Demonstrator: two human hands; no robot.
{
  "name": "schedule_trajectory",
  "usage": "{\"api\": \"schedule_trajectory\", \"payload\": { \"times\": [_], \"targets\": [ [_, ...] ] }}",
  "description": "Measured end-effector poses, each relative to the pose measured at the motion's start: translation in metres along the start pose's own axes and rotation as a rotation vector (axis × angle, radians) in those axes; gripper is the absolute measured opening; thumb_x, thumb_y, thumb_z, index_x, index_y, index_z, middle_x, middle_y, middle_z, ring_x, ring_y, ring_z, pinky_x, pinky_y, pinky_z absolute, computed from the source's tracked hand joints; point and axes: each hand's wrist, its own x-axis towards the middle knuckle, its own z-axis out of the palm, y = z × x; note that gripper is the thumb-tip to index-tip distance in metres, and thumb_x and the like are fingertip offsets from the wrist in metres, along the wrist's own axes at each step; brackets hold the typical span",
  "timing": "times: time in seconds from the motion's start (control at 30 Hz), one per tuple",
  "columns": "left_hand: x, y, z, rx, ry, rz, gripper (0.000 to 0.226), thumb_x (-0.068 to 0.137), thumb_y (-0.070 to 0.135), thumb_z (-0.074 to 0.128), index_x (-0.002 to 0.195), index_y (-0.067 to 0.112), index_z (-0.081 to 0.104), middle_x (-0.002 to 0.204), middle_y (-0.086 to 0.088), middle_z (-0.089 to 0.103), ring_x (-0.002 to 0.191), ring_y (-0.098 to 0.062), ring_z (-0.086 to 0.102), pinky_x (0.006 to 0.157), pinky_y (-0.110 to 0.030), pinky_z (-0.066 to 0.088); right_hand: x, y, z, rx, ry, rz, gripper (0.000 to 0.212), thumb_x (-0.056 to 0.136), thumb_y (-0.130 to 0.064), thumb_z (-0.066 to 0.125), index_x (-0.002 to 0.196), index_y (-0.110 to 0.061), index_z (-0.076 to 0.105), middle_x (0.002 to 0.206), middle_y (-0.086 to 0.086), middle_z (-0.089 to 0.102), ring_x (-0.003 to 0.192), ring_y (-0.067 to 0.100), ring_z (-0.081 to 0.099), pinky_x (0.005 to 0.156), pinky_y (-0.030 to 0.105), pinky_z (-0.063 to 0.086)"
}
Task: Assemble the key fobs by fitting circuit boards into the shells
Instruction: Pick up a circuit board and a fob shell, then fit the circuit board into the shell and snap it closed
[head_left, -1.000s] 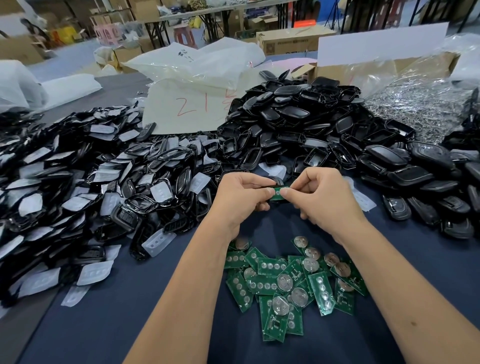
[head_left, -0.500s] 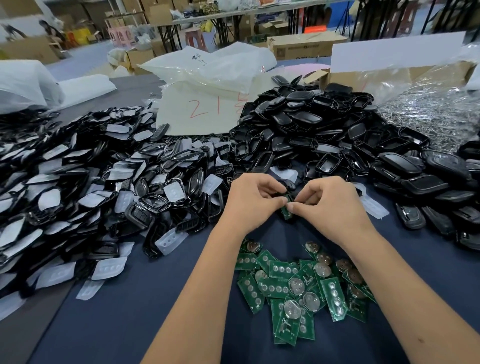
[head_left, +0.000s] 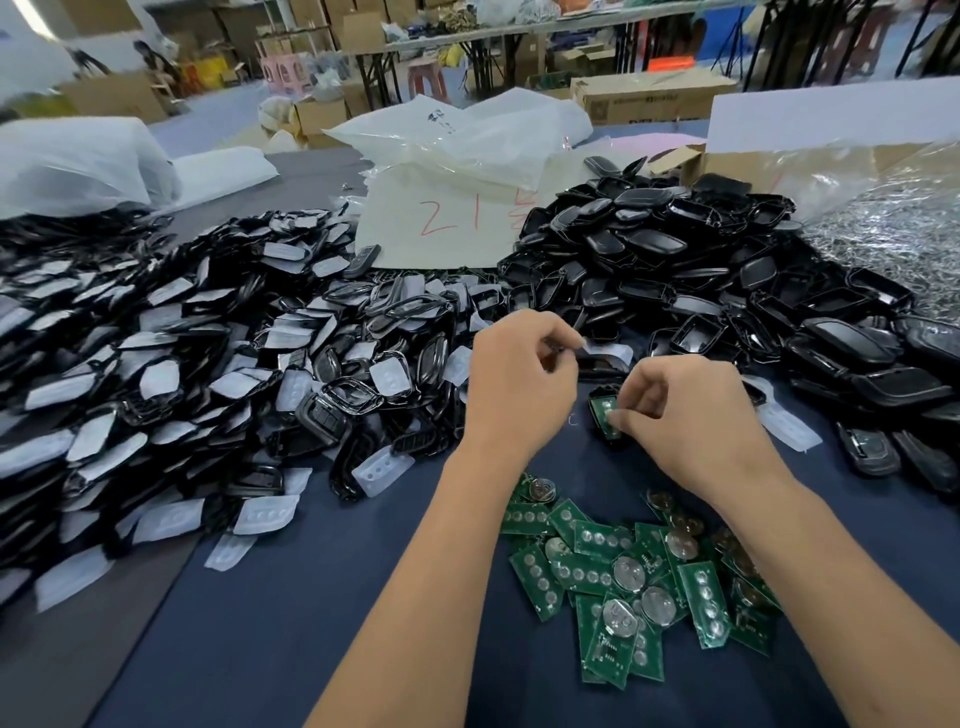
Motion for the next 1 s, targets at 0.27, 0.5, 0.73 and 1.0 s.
{"api": "schedule_trajectory", "payload": {
  "times": [0.27, 0.5, 0.73, 1.0],
  "targets": [
    [0.007, -0.038, -0.072, 0.214, 0.301, -0.259, 0.019, 0.084, 0.006, 0.065, 0.089, 0.019, 0.077, 0.075, 0.009, 0.069, 0.072, -0.009, 0.064, 0.073, -0.023, 0.052, 0.021, -0.072, 0.028, 0.036, 0.009, -0.293, 0.017, 0.086, -0.02, 0.082, 0.077, -0.025, 0.067, 0.068, -0.014, 0.063, 0.067, 0.007, 0.061, 0.064, 0.028, 0.051],
    [0.017, -0.092, -0.143, 0.555, 0.334, -0.346, 0.026, 0.081, 0.005, 0.059, 0.098, 0.014, 0.076, 0.099, -0.008, 0.072, 0.102, -0.03, 0.062, 0.092, -0.036, 0.048, 0.047, -0.159, 0.081, 0.003, -0.074, -0.522, 0.002, 0.091, -0.021, 0.069, 0.09, -0.02, 0.071, 0.088, -0.004, 0.069, 0.088, 0.02, 0.064, 0.079, 0.036, 0.055],
    [0.055, -0.14, -0.18, 0.866, 0.085, -0.355, 0.05, 0.081, -0.007, 0.061, 0.12, 0.021, 0.073, 0.123, -0.011, 0.063, 0.12, -0.034, 0.051, 0.096, -0.036, 0.046, 0.066, -0.206, 0.119, 0.007, -0.116, -0.562, 0.01, 0.091, -0.014, 0.066, 0.098, -0.016, 0.072, 0.099, 0.004, 0.07, 0.099, 0.025, 0.063, 0.078, 0.035, 0.053],
    [0.064, -0.154, -0.178, 0.915, 0.108, -0.399, 0.029, 0.083, -0.007, 0.058, 0.106, 0.01, 0.064, 0.101, -0.018, 0.068, 0.098, -0.041, 0.065, 0.08, -0.044, 0.053, 0.069, -0.196, 0.128, 0.142, -0.111, -0.53, 0.007, 0.089, -0.013, 0.067, 0.088, -0.016, 0.073, 0.088, -0.002, 0.07, 0.086, 0.018, 0.062, 0.08, 0.037, 0.054]
  ]
}}
